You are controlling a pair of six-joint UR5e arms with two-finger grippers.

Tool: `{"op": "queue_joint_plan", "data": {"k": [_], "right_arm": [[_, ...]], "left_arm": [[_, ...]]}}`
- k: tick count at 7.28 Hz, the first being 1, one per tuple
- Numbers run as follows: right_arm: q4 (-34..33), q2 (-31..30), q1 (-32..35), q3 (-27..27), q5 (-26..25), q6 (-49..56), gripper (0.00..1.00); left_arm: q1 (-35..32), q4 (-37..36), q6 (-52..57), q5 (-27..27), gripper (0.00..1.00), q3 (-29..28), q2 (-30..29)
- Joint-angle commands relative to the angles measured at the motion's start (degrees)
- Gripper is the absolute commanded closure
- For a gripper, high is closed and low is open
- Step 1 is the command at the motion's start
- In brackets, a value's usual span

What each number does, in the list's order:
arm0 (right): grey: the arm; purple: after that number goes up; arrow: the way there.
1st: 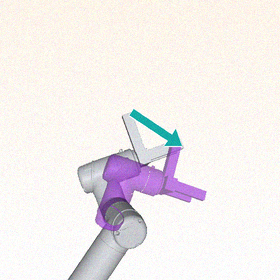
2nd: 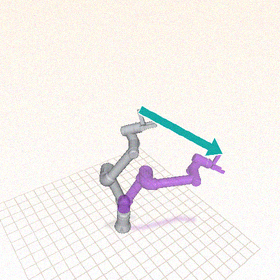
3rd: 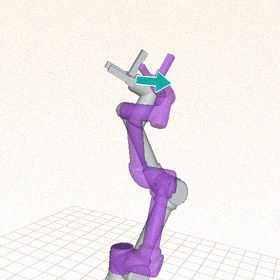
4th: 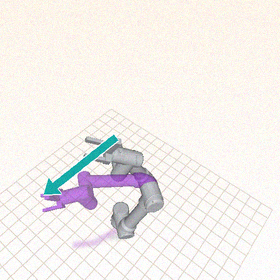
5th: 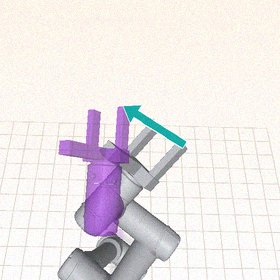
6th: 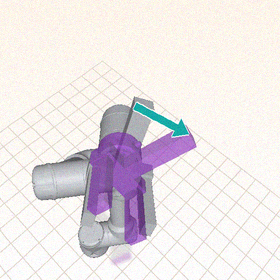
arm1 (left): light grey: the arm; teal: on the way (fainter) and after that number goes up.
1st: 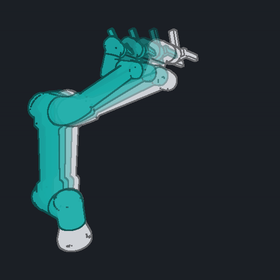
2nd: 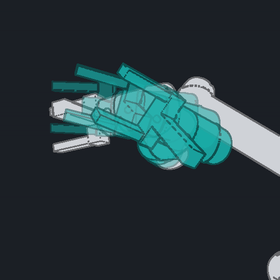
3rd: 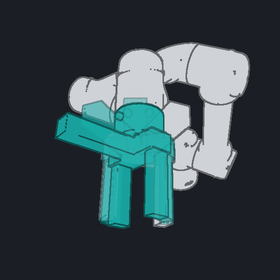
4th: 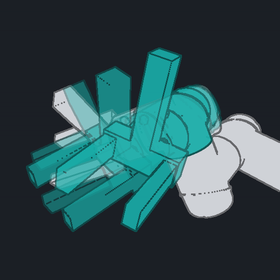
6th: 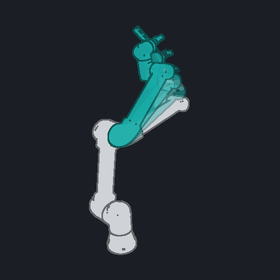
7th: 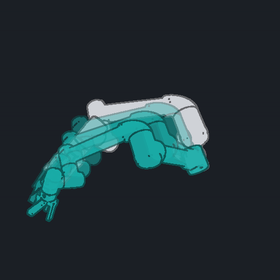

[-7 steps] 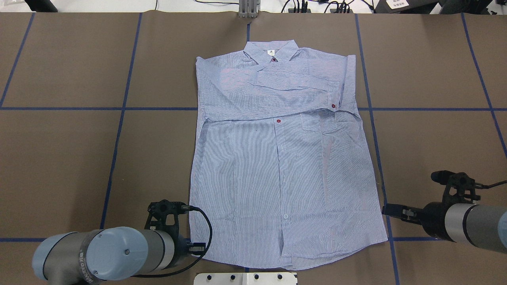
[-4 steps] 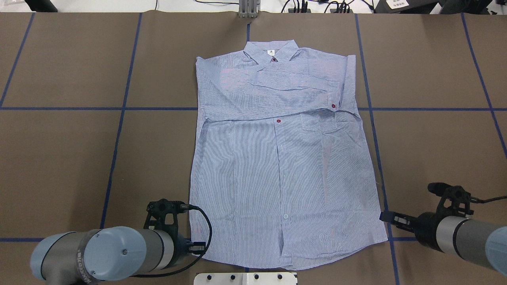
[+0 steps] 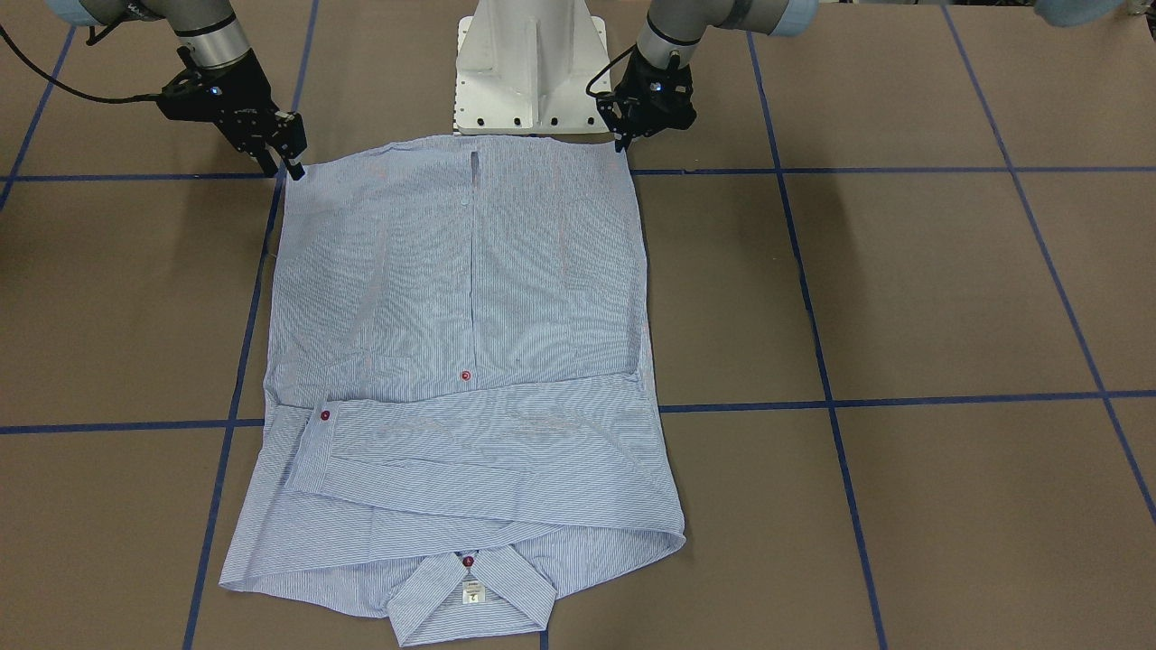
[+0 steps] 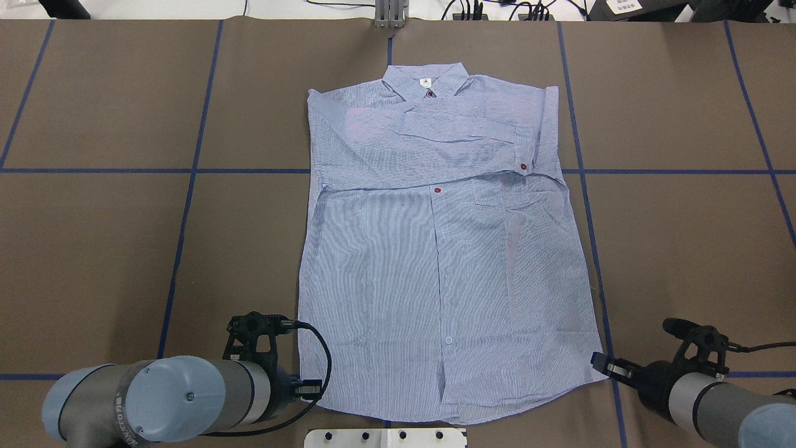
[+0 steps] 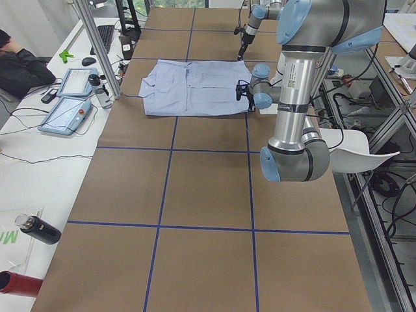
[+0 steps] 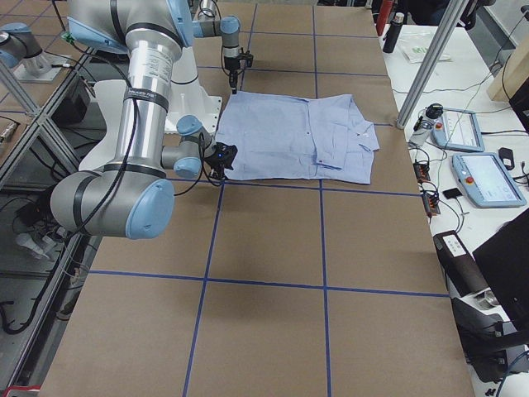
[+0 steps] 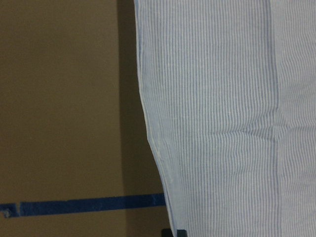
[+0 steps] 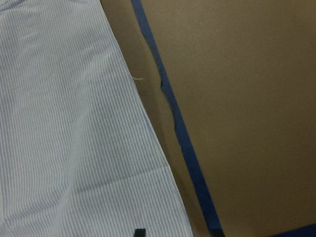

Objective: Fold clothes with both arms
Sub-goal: 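Position both grippers at the hem corners nearest the robot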

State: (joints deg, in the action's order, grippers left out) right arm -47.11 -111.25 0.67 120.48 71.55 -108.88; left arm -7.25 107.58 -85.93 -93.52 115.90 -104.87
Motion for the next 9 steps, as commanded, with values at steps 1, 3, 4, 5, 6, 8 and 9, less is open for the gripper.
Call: {"op": "queue_joint_plan", "data": {"k": [1, 3, 4, 5, 6, 8, 9], "right_arm": [[0.0, 0.0, -2.9, -1.0, -3.2, -1.9, 0.49], [0.0, 0.0, -3.6, -1.2, -3.7, -2.0, 0.54], [0.0, 0.1, -3.6, -1.2, -3.7, -2.6, 0.76], [0.0, 0.1, -3.6, -1.1, -3.7, -2.7, 1.00], [0.0, 0.1, -3.6, -0.8, -3.6, -2.7, 1.00], [0.0, -0.8, -3.2, 5.0, -1.3, -2.6, 1.00], [0.0, -4.3, -3.0, 10.7, 1.9, -2.5, 1.00]], "left_arm": [[0.0, 0.0, 0.0, 0.0, 1.00, 0.0, 0.0], [0.1, 0.0, 0.0, 0.0, 1.00, 0.0, 0.1], [0.1, 0.0, 0.0, 0.0, 1.00, 0.0, 0.1], [0.1, 0.0, 0.0, 0.0, 1.00, 0.0, 0.1], [0.1, 0.0, 0.1, 0.0, 1.00, 0.1, 0.0], [-0.7, -1.9, 0.8, -0.6, 1.00, 5.3, 0.7], [-0.7, -7.5, 1.1, -3.3, 1.00, 11.2, 0.9]]}}
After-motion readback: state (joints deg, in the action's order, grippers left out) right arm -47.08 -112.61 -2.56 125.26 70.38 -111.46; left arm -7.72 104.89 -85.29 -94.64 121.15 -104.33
